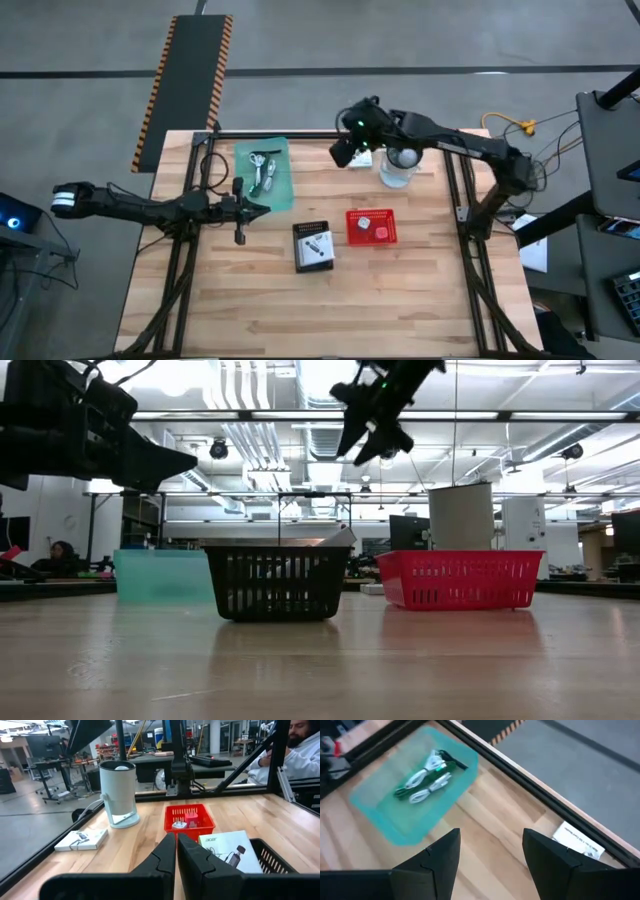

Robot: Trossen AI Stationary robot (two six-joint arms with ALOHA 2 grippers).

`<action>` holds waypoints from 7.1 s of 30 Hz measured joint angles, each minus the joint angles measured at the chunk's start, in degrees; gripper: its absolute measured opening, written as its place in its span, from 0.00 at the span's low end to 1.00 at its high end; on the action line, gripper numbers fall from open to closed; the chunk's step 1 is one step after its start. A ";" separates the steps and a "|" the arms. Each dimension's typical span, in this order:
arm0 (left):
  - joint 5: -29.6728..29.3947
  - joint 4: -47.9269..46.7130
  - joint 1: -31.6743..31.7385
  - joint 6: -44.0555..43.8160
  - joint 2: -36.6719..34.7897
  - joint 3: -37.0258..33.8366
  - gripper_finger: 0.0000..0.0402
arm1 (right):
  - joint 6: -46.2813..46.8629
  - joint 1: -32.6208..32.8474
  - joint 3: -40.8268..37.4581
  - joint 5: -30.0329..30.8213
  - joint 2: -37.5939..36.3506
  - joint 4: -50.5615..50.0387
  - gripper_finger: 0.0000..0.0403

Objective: Pick and place items into bin
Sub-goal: Put the white card reader box into the black bin

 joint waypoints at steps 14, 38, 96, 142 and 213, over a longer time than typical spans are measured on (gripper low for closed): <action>0.02 0.14 0.00 -0.11 0.58 0.02 0.00 | 0.43 -5.94 7.30 0.85 18.14 -3.21 0.50; 0.04 0.14 0.00 -0.20 2.94 0.07 0.00 | 2.79 -10.79 11.00 0.85 27.17 -11.55 0.50; 0.04 0.01 0.00 -0.13 6.20 0.04 0.00 | 0.29 -16.28 13.56 -16.93 37.38 -10.45 0.50; 0.09 -0.10 0.02 -0.22 6.18 -0.07 0.00 | -11.02 -13.67 17.03 -15.15 36.05 -21.95 0.02; 0.07 -0.07 0.01 -0.02 6.15 0.04 0.00 | -25.33 36.17 11.35 -3.28 23.19 9.17 0.02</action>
